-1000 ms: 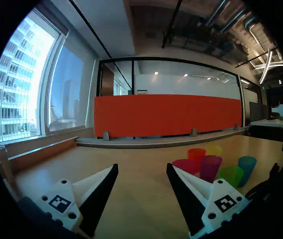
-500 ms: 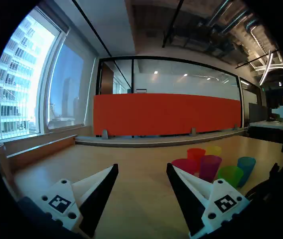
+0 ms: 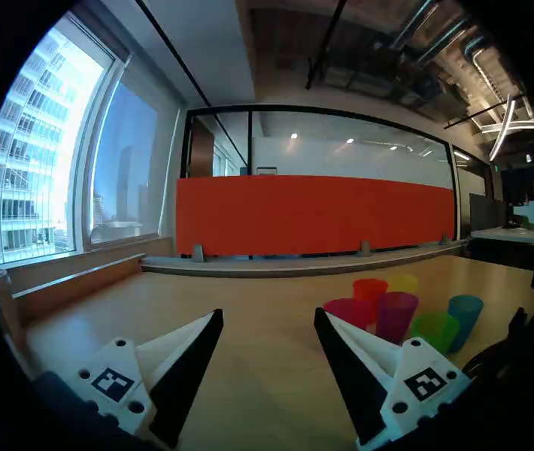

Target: Pour water

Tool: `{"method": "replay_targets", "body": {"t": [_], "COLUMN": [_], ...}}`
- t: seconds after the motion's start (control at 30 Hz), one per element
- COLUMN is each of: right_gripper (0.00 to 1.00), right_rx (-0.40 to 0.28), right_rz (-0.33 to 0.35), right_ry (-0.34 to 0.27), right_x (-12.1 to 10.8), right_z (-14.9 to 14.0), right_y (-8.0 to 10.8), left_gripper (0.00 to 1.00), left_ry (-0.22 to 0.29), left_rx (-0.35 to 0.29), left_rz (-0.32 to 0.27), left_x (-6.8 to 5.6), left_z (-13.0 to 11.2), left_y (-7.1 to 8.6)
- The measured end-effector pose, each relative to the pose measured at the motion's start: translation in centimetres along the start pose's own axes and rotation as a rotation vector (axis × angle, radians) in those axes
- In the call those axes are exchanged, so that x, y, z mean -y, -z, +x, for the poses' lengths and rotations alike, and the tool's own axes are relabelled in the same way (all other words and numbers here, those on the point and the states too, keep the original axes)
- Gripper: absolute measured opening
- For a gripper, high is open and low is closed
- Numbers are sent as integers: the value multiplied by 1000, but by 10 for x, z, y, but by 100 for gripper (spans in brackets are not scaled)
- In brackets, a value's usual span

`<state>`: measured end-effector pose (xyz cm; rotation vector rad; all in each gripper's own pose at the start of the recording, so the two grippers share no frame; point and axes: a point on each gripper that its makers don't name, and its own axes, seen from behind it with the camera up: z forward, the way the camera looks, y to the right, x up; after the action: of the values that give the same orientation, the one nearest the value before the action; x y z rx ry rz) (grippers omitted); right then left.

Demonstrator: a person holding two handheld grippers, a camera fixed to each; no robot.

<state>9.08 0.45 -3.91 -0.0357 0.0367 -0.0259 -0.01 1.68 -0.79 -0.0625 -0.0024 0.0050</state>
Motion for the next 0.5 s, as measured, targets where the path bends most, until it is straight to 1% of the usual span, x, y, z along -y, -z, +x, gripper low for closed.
{"method": "replay_targets", "body": {"t": [0.3,0.5], "right_gripper": [100,100], "right_rx": [-12,-8], "right_rz": [-11,-21], "right_ry": [3,4], "right_x": [-11,-21], "right_z": [-7,-20], "right_y": [2,1], "left_gripper": [89,89], "left_ry": [0,0], "left_rx": [0,0], "left_rz": [0,0], "left_x": [0,-1], "left_z": [-1,-1], "left_y": [0,0]}}
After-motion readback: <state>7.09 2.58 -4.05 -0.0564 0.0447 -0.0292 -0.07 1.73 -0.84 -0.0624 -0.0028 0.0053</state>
